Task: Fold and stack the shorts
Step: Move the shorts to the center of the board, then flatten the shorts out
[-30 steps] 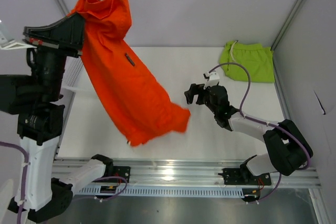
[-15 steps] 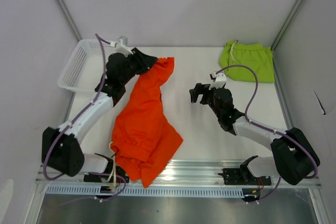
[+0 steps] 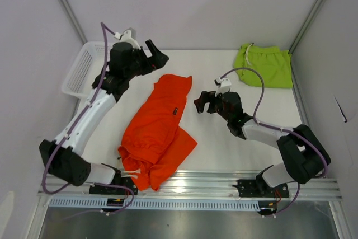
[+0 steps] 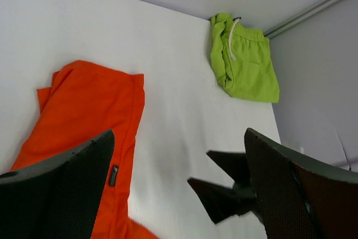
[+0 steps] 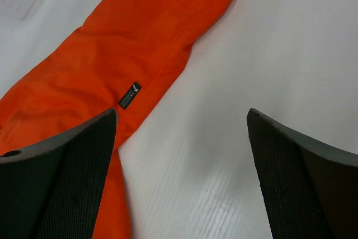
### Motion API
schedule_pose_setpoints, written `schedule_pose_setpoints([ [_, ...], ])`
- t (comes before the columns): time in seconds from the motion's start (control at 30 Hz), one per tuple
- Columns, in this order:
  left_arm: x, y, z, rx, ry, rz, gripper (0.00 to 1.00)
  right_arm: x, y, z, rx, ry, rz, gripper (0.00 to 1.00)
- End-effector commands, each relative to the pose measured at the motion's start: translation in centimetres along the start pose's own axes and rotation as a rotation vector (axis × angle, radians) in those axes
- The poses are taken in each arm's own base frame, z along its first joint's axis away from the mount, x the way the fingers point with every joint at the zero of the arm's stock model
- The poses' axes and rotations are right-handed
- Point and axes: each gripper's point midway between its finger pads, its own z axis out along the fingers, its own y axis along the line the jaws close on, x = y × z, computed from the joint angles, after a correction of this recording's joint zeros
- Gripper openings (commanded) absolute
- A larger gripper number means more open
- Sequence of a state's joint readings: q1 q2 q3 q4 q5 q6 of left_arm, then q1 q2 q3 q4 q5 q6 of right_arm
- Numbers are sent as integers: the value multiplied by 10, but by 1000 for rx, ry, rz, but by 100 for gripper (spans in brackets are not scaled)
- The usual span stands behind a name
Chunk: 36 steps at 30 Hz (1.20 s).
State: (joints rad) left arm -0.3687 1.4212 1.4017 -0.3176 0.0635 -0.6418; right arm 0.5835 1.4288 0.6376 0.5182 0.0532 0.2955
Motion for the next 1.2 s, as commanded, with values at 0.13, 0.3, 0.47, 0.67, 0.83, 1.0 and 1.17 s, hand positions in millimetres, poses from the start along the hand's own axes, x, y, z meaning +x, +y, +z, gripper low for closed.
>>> schedule_pose_setpoints([
  [0.13,76,51,-71,-102,118,13,99,6,45,25,-216,79,53,94],
  [0.3,154,89,-88,-128,262,-47,98,21,35,45,-166,166,150,90],
  [0.47,186,93,-102,-76,298,-66,98,25,19,61,-190,217,332,88],
  [0.67,200,103,-111,-97,325,-26,98,20,-6,100,-151,252,506,79],
  [0.83,205,109,-113,-116,342,-6,98,8,-17,137,-91,226,516,75],
  [1.0,205,113,-117,-132,339,9,98,9,-32,175,-40,230,534,67],
  [1.17,202,116,-119,-146,325,28,98,14,-52,190,110,231,467,64],
])
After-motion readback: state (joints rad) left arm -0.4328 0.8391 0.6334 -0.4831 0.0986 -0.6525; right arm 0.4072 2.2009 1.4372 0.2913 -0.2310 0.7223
